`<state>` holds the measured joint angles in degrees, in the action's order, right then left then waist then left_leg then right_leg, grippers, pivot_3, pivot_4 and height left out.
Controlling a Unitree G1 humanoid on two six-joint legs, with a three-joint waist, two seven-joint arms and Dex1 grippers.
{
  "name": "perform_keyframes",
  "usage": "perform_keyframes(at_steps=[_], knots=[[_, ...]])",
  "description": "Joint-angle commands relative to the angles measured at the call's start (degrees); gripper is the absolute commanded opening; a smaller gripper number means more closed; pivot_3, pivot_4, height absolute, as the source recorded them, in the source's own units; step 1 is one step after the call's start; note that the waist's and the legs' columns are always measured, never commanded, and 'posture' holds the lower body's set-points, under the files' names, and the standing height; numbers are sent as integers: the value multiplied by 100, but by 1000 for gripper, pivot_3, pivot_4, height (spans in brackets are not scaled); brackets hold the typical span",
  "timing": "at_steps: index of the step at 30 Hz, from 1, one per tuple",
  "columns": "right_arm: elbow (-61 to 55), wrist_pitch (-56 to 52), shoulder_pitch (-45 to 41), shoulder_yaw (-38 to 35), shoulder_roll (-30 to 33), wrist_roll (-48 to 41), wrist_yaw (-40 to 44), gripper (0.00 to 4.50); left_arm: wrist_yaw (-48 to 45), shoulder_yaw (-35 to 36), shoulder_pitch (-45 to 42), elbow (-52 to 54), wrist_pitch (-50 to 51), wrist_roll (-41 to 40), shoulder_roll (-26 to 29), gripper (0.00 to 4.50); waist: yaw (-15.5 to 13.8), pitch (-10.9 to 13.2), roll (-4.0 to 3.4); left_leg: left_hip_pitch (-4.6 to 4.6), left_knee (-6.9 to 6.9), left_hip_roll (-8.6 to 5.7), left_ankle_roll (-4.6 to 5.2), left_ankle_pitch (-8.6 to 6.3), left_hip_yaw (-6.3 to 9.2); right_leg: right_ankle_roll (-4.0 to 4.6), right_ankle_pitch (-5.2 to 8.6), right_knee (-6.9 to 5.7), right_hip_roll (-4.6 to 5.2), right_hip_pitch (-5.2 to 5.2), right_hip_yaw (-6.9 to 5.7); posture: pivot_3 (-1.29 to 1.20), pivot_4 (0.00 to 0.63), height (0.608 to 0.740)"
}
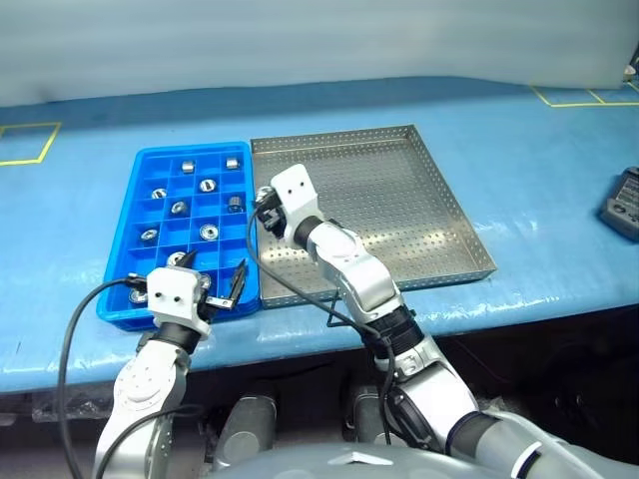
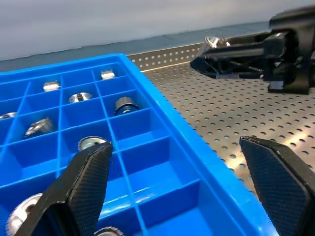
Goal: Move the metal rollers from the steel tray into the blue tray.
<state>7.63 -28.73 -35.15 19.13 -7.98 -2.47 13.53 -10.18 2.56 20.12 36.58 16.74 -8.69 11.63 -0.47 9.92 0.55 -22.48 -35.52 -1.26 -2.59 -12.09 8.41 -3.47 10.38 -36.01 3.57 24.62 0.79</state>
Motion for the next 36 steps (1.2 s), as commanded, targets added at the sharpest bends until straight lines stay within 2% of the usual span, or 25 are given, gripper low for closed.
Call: perform_keyframes(at_steps=[1,7,14,22,28,36], knots=[[-366,-129,-80,224,-267,-134,256,1771,151,191,146,353,-229,65,-89,4500,-63,0,0,0,-1,0,0,0,0,0,0,-1,0,0,-1,265,150,740],[-94,-115,-77,593,-363,-99,397,1771,242,357,471,484,-340,79,-219,4500,-216,0,1,-6,0,0,-1,0,1,2,2,0,0,6,-2,314,150,740],[422,-278,17,568,-246,-189,543,1771,269,244,555,487,-386,136,-291,4500,-329,0,2,-8,0,0,-1,-1,1,2,2,0,0,8,-3,316,150,740],[124,-467,126,231,-187,-311,362,4463,193,212,382,410,-314,102,-209,4500,-397,0,2,-10,0,0,-1,-1,-1,2,2,1,0,9,-4,274,150,740],[-634,-591,438,96,35,-235,230,4486,110,367,83,302,-215,45,-88,4500,-331,0,2,-12,3,0,-2,-1,-1,3,3,1,0,12,-4,211,150,740],[-1760,-744,1072,-233,622,-459,469,4486,3,550,-583,-13,-90,-13,85,4500,-152,-1,4,-9,-4,0,-2,0,-1,1,1,1,1,4,-4,137,150,740]])
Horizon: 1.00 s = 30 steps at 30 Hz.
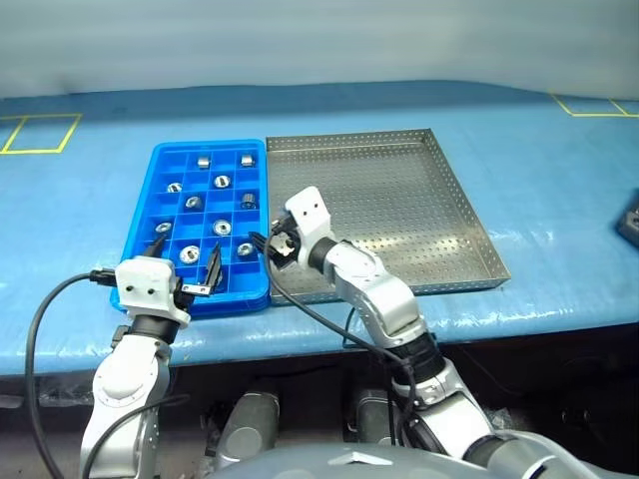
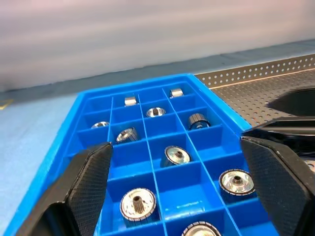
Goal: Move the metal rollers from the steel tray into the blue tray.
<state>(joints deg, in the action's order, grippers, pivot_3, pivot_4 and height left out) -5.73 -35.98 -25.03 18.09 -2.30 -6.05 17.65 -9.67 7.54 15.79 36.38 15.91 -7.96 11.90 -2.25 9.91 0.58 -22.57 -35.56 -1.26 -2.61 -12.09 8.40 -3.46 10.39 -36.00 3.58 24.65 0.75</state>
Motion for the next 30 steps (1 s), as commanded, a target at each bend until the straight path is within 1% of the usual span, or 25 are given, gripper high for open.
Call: perform_keyframes(at_steps=[1,7,12,17,21,30], knots=[[-500,-30,116,-173,129,-111,69,4486,-59,41,-231,-38,5,-75,60,4500,60,0,0,1,0,0,0,0,0,0,0,0,0,0,0,132,150,740],[-1065,-86,553,-434,645,-252,290,4486,-43,-33,-699,-387,-13,47,33,4500,156,0,1,-1,0,0,0,0,-1,-2,-2,2,0,-1,1,101,150,740],[-1450,-35,952,-496,1074,-379,546,4486,26,-67,-1017,-609,-32,111,8,4500,208,0,2,2,-4,0,0,0,-4,-7,-4,2,1,-6,4,85,150,740],[-1634,12,1352,-567,1468,-454,719,4486,-40,-163,-1170,-728,-27,135,47,4500,252,0,3,1,-6,-1,0,0,-7,-10,-6,5,3,-7,6,69,150,740],[-1659,-2,1449,-591,1511,-465,657,4486,-126,-221,-1194,-771,-16,104,79,4500,302,0,3,4,-8,0,1,0,-8,-11,-6,2,2,-7,5,63,150,740],[-1560,111,1530,-653,1403,-338,339,4486,-291,-346,-1126,-771,13,44,153,4500,292,1,4,1,-10,0,1,0,-9,-12,-7,4,3,-8,7,59,150,740]])
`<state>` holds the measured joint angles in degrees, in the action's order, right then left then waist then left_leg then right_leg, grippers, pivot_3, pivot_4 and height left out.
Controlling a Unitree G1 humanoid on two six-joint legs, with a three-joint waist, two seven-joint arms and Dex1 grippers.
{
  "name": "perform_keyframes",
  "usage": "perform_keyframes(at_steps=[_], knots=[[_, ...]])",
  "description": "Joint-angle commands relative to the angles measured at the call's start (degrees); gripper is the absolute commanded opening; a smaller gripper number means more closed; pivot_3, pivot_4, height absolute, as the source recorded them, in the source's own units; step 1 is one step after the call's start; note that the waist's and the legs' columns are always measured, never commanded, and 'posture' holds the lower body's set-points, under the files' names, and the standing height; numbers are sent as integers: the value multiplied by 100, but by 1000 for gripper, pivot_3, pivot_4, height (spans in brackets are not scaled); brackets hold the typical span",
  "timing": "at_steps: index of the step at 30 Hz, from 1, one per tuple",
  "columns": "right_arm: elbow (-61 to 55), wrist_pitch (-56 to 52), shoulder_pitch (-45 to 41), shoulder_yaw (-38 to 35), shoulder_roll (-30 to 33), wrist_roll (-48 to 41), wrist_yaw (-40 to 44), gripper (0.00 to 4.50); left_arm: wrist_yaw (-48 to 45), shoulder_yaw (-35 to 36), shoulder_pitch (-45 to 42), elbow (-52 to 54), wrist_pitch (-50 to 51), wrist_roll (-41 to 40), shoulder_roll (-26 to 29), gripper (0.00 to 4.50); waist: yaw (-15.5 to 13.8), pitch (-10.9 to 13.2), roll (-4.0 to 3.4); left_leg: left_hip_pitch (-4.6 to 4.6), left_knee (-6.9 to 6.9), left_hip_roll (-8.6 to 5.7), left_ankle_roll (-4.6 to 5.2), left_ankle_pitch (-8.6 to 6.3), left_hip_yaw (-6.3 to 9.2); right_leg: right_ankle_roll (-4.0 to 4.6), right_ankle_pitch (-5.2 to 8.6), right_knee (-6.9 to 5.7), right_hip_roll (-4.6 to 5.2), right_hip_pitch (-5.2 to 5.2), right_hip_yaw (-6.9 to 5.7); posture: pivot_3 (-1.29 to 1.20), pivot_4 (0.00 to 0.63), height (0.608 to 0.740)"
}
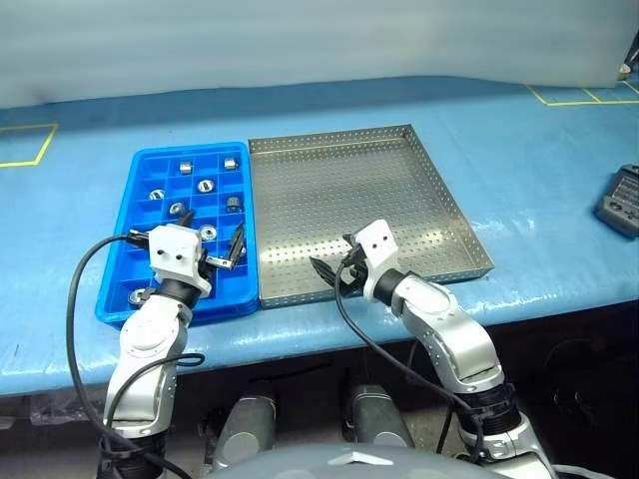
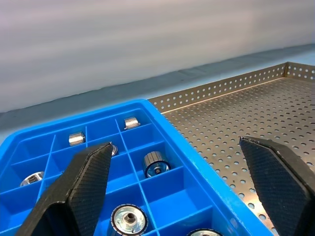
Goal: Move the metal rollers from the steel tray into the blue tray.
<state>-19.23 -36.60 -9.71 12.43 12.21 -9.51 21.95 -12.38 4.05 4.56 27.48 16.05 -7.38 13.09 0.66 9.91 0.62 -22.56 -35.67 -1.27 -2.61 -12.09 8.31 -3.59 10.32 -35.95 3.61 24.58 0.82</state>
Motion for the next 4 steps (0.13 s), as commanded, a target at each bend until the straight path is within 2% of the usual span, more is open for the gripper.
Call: perform_keyframes(at_steps=[1,4], knots=[[-192,178,-14,-85,-48,17,-106,4486,-31,-1,3,121,0,-17,34,4500,0,0,0,0,0,0,0,0,0,0,0,0,0,0,0,61,150,740],[-162,185,-33,-66,-46,35,-137,4486,-55,0,20,123,1,-40,30,4500,3,0,0,1,-1,0,0,0,0,0,0,-1,0,0,0,60,150,740]])
